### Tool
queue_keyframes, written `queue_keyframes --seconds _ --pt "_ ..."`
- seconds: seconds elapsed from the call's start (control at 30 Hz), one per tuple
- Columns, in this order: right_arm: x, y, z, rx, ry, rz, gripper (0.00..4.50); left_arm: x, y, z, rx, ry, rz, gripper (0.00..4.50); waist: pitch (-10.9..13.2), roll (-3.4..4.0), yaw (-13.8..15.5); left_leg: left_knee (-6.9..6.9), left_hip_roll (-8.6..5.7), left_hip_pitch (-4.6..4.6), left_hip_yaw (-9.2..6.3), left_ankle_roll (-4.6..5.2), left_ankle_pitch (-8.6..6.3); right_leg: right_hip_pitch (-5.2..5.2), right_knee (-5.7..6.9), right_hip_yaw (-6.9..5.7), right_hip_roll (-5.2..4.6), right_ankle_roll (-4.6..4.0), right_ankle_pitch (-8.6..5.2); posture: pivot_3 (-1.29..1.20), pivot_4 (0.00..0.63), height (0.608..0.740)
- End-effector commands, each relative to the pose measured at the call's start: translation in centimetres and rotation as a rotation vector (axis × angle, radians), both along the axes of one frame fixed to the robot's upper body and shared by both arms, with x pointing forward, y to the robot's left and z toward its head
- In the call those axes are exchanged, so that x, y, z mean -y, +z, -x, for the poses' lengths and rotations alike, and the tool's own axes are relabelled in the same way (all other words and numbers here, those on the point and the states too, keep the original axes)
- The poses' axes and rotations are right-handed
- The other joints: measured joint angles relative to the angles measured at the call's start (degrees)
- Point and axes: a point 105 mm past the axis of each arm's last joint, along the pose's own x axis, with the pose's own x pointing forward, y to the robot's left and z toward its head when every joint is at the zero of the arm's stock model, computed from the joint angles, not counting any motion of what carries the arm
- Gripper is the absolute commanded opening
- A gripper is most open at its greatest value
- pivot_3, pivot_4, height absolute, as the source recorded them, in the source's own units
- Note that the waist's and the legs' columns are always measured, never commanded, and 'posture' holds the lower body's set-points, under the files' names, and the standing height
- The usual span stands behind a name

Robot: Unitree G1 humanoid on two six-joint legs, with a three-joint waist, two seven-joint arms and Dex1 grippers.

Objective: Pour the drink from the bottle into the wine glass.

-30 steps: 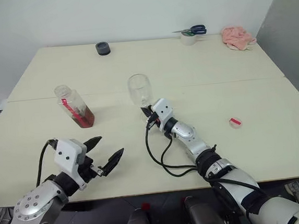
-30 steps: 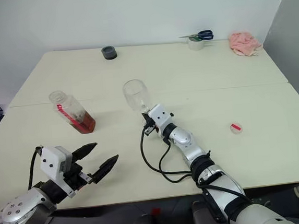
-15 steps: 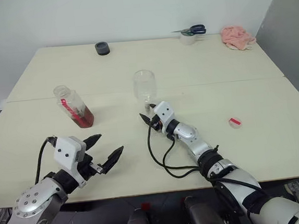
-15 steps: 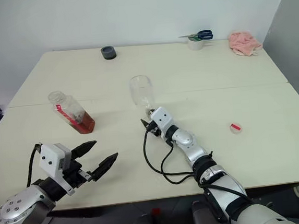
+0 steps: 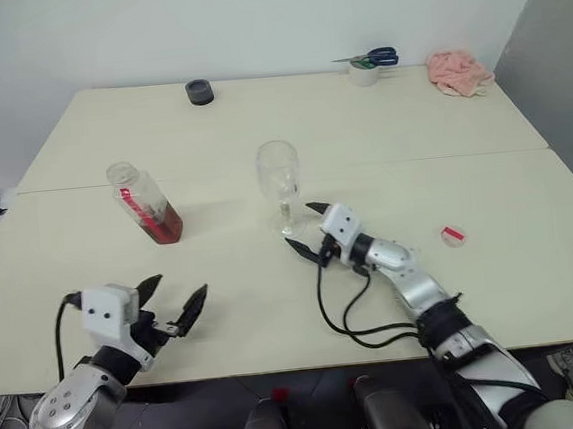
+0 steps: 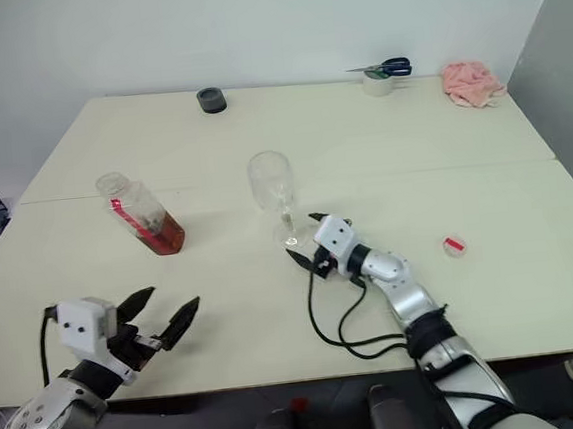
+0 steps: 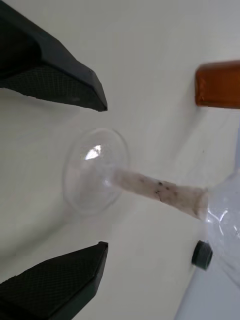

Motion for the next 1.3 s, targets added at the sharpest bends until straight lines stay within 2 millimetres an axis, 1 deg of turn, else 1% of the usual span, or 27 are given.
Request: queue_keyframes --seconds 0.03,0.07,0.1,0.17,0.23,0.27,0.3,0.33,0.4,0.47,0.53,0.6,0.83,0.93,1.13,1.3 --pt "3.2 5.2 0.9 0.010 0.053 0.028 4.44 -1.7 1.5 0.2 0.116 0.142 -0.009 4.50 0.0 0.03 0.2 0.06 -0.03 -0.02 0.02 0.00 0.00 0.00 0.01 0.01 -0.03 0.02 0.01 0.00 0.150 0.740" --pt "4.1 6.6 1.0 -0.020 0.065 0.024 4.44 -1.9 1.7 0.1 0.132 0.164 0.005 4.50 0.0 0.04 0.3 0.12 -0.03 -0.02 0.03 0.00 0.00 0.02 0.01 0.01 -0.04 0.03 0.01 0.00 0.150 0.740" --pt "4.9 8.6 1.3 -0.045 0.099 0.017 4.44 -2.1 1.8 0.0 0.146 0.184 0.012 4.50 0.0 0.04 0.4 0.18 -0.05 -0.03 0.02 0.00 0.00 0.04 0.01 0.01 -0.04 0.05 0.02 0.00 0.150 0.740" --pt "5.7 12.6 1.7 -0.057 0.162 0.003 4.44 -2.4 2.0 -0.4 0.157 0.208 0.008 4.50 0.0 0.06 0.2 0.32 -0.03 -0.02 0.02 0.01 -0.01 0.08 0.04 0.00 -0.01 0.08 0.03 0.00 0.150 0.740" --pt "5.6 17.5 2.3 -0.019 0.239 -0.006 4.44 -2.9 2.7 -0.9 0.181 0.239 0.018 4.50 0.1 0.09 -0.3 0.36 0.02 0.00 0.03 0.02 -0.01 0.08 0.06 0.01 0.09 0.08 0.06 0.00 0.150 0.740" --pt "5.3 19.2 2.9 -0.007 0.281 -0.010 4.44 -3.0 3.1 -1.1 0.189 0.241 0.020 4.50 0.1 0.09 -0.4 0.35 0.03 -0.01 0.03 0.02 -0.01 0.06 0.08 0.01 0.11 0.08 0.06 0.00 0.150 0.740" --pt "4.8 20.4 3.5 0.007 0.326 -0.004 4.44 -2.9 3.3 -1.3 0.189 0.228 0.008 4.50 0.0 0.05 -0.4 0.33 0.07 -0.01 0.02 0.03 -0.01 0.04 0.08 0.00 0.16 0.07 0.06 0.00 0.150 0.740" --pt "4.5 21.0 3.8 0.011 0.352 0.002 4.44 -2.7 3.4 -1.5 0.187 0.215 -0.002 4.50 0.0 -0.01 -0.4 0.27 0.10 -0.01 -0.06 0.04 -0.02 0.05 0.04 -0.06 0.21 0.02 0.02 0.00 0.150 0.740" --pt "2.9 21.8 5.0 0.018 0.436 0.010 4.44 -2.5 3.8 -2.3 0.188 0.196 -0.025 4.50 -0.1 -0.17 -0.3 0.22 0.16 -0.01 -0.13 0.05 -0.04 0.08 0.02 -0.14 0.25 -0.05 -0.02 0.00 0.150 0.740" --pt "1.3 22.2 6.2 -0.002 0.507 0.011 4.44 -2.3 4.5 -3.1 0.196 0.190 -0.051 4.50 -0.1 -0.15 -0.2 0.22 0.16 -0.07 -0.14 0.04 -0.05 0.07 -0.01 -0.15 0.23 -0.06 -0.02 0.00 0.150 0.740" --pt "0.4 22.6 6.5 0.007 0.527 0.009 4.44 -1.9 5.3 -3.6 0.220 0.186 -0.052 4.50 -0.1 -0.11 -0.1 0.28 0.08 -0.18 -0.12 0.04 -0.05 -0.01 0.00 -0.12 0.15 -0.16 0.06 0.00 0.150 0.740" --pt "-0.1 22.7 6.4 0.019 0.527 0.016 4.44 -1.8 6.1 -3.8 0.244 0.199 -0.048 4.50 -0.1 -0.11 -0.1 0.34 0.01 -0.20 -0.09 0.04 -0.05 0.00 0.01 -0.12 0.04 -0.18 0.10 0.00 0.150 0.740" --pt "-1.0 23.3 6.0 -0.010 0.521 0.006 4.44 -2.2 7.5 -5.1 0.249 0.256 -0.045 4.50 -0.1 -0.11 -0.1 0.45 -0.02 -0.17 -0.12 0.04 -0.04 0.05 0.05 -0.17 0.01 0.02 0.04 0.00 0.150 0.740" --pt "-1.3 23.7 5.8 -0.005 0.512 -0.001 4.44 -2.3 7.7 -5.6 0.238 0.254 -0.023 4.50 -0.1 -0.11 -0.1 0.45 -0.02 -0.17 -0.11 0.04 -0.04 0.04 0.07 -0.16 0.02 0.04 0.05 0.00 0.150 0.740" --pt "-1.7 23.8 5.9 0.006 0.528 0.005 4.44 -2.7 7.5 -7.1 0.208 0.253 -0.047 4.50 -0.1 -0.11 0.0 0.41 -0.02 -0.18 -0.12 0.03 -0.04 0.03 0.05 -0.17 0.01 -0.04 0.10 0.00 0.150 0.740" --pt "-1.7 23.6 5.9 0.010 0.527 0.013 4.44 -3.2 8.1 -8.3 0.226 0.252 -0.055 4.50 -0.1 -0.11 0.0 0.43 -0.03 -0.18 -0.11 0.03 -0.04 0.03 0.05 -0.16 0.01 -0.04 0.10 0.00 0.150 0.740"
